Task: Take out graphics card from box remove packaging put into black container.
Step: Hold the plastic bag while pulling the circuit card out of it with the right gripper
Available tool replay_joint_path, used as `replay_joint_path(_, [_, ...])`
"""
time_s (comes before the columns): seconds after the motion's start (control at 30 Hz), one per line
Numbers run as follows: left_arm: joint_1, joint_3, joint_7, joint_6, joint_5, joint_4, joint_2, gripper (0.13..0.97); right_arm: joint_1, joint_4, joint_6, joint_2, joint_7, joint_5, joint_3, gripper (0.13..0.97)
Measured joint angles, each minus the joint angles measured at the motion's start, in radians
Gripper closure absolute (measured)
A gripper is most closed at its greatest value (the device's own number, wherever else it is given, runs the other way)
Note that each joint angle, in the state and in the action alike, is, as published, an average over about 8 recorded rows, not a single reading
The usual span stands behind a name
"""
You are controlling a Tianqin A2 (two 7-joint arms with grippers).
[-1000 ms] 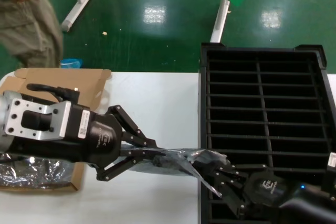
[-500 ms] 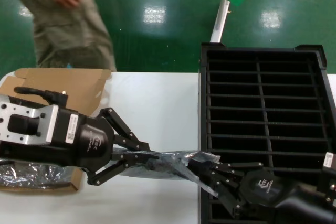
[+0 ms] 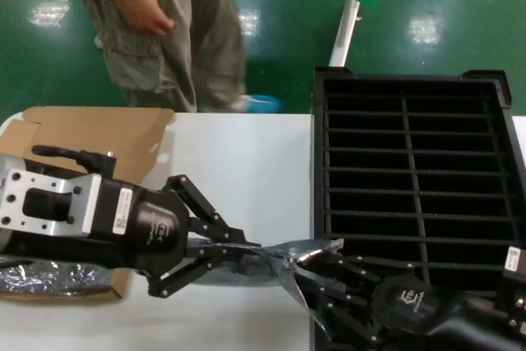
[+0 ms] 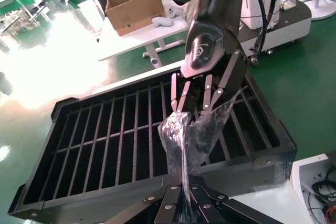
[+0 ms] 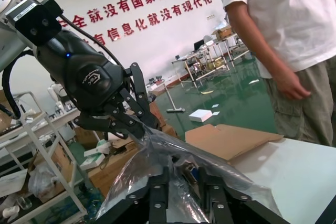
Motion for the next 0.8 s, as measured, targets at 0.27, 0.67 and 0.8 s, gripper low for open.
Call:
replay_joint_path(0.27, [-0.005,0.009,-0.016,-0.008,0.010,-0.014,0.012,0.955,-0.006,0.004,-0.001,0.002,0.000,0.005,0.003,0.772])
replay_joint_path(0.67, [0.000,0.013,-0.038,-0.014,0.015,-0.038,0.011,0.955,-0.008,-0.003,-0.010,0.002,-0.005,0.017,0.011,0.613])
replay_joint_path(0.8, [0.000,0.011,-0.043,-0.016,0.014,-0.042,0.007,0.955,-0.006,-0.008,-0.018,0.002,-0.007,0.024,0.014,0.594])
